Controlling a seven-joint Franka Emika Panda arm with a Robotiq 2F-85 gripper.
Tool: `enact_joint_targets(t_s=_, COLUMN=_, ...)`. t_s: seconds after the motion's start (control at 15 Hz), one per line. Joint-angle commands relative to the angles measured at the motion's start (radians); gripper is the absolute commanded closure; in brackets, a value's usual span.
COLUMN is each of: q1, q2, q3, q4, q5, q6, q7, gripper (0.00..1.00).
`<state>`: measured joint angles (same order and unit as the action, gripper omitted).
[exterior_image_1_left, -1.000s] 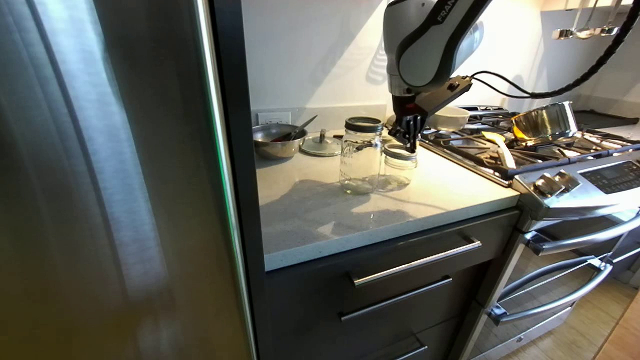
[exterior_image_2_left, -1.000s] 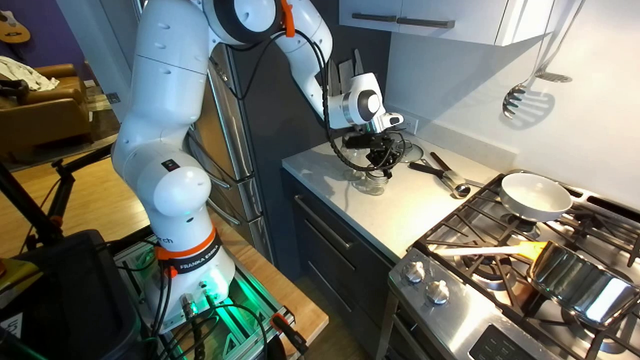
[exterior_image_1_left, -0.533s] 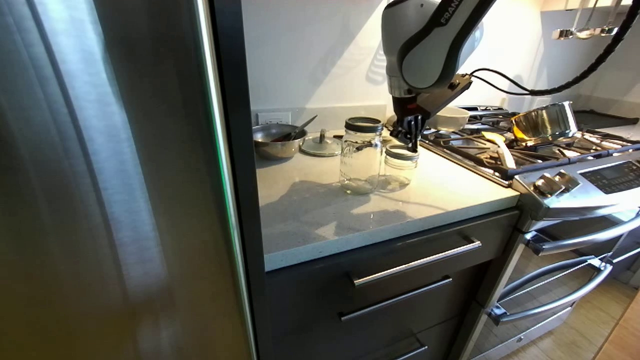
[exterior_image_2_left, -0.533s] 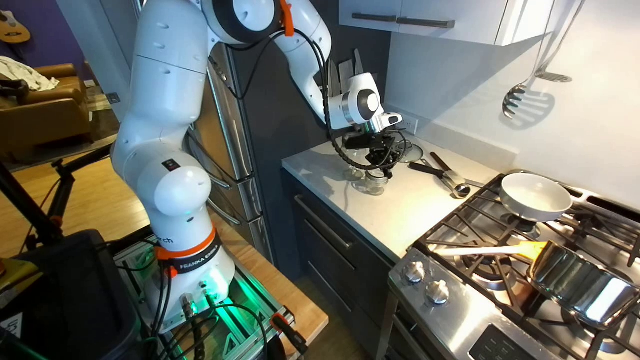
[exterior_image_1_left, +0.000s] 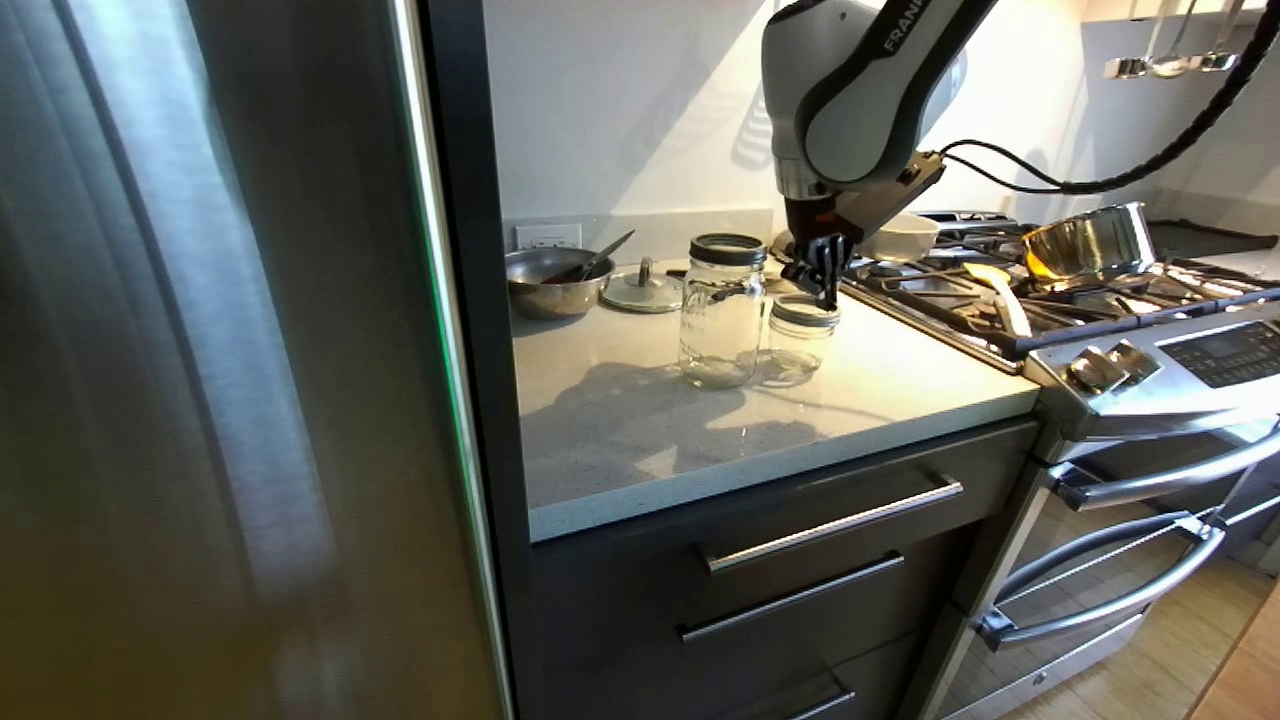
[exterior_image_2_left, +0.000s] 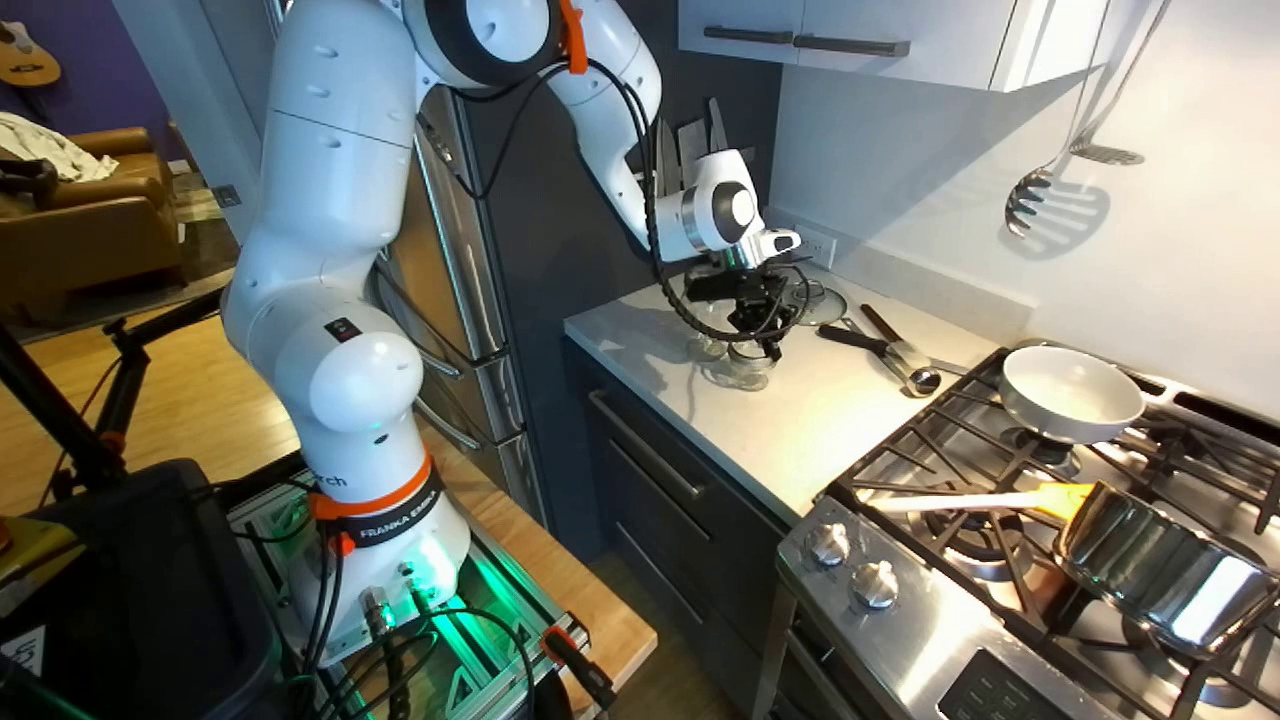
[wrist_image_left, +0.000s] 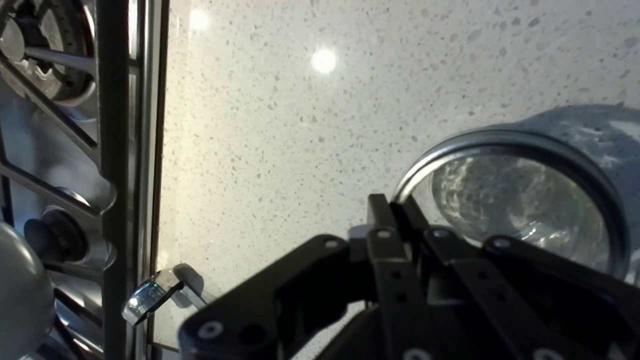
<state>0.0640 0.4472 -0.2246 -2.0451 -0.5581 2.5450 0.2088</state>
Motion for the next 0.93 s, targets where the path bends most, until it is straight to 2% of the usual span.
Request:
enact_joint_targets(t_s=0.0, q1=0.015, q2=-0.015, q3=-0.016, q4=-0.015, q5=-0.036, q6=-0.026, q7=0.023, gripper=0.98)
enact_joint_targets(t_s=0.87, q1=0.021, q2=0.003, q3=-0.012, q4=0.012, q5=-0.073, q6=-0.078, q7=0.075, gripper=0.98)
